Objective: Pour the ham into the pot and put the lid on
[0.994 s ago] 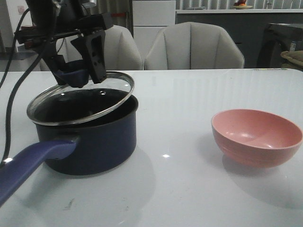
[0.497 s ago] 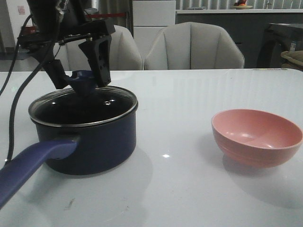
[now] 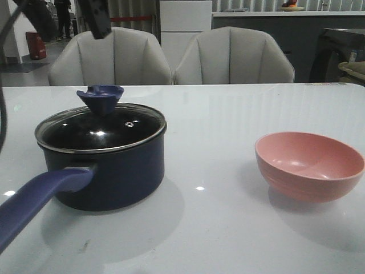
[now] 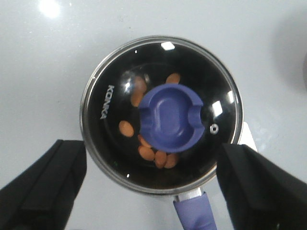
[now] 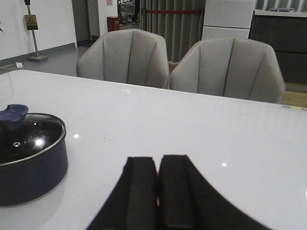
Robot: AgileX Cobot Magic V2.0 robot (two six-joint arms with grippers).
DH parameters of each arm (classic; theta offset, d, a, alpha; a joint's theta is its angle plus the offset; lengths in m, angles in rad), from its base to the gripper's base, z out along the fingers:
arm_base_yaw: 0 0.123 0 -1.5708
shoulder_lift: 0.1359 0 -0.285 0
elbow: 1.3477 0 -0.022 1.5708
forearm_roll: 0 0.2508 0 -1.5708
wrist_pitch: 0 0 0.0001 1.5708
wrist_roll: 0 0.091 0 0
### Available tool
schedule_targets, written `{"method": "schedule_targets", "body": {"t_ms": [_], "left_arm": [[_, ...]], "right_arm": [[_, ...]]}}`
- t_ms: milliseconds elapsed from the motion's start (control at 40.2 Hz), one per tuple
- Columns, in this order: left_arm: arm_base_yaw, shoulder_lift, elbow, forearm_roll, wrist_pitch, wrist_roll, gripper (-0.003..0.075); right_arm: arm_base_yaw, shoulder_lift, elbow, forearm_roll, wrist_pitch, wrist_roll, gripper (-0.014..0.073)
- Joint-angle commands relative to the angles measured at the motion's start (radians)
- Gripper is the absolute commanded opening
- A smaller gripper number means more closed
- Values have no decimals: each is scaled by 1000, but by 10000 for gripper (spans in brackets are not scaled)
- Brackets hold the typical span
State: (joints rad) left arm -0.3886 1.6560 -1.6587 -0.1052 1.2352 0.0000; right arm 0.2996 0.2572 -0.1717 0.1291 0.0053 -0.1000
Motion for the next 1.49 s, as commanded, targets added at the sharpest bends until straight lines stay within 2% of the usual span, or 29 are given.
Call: {"method": "schedule_targets", "body": {"t_ms": [0, 273, 522, 721, 820, 1069, 1466], "left_arm": [[-8, -160, 63, 4, -81, 0, 585], [-8, -519, 411, 4, -332, 0, 585], [-8, -890, 767, 16, -634, 0, 585], [-8, -1148, 986, 19, -763, 0, 574], [-8, -1270, 1072, 35, -789, 0, 479], [-8, -1396, 1231, 50, -787, 0, 109], [-8, -1398, 1277, 50, -785, 0, 114]], "right_arm": [[0, 6, -27, -2, -73, -8, 149], [0, 6, -27, -2, -73, -8, 149], [0, 6, -27, -2, -73, -8, 149], [0, 6, -27, -2, -73, -8, 149], [0, 6, -27, -2, -73, -8, 149], [0, 6, -27, -2, -73, -8, 149], [0, 6, -27, -2, -73, -8, 149]]}}
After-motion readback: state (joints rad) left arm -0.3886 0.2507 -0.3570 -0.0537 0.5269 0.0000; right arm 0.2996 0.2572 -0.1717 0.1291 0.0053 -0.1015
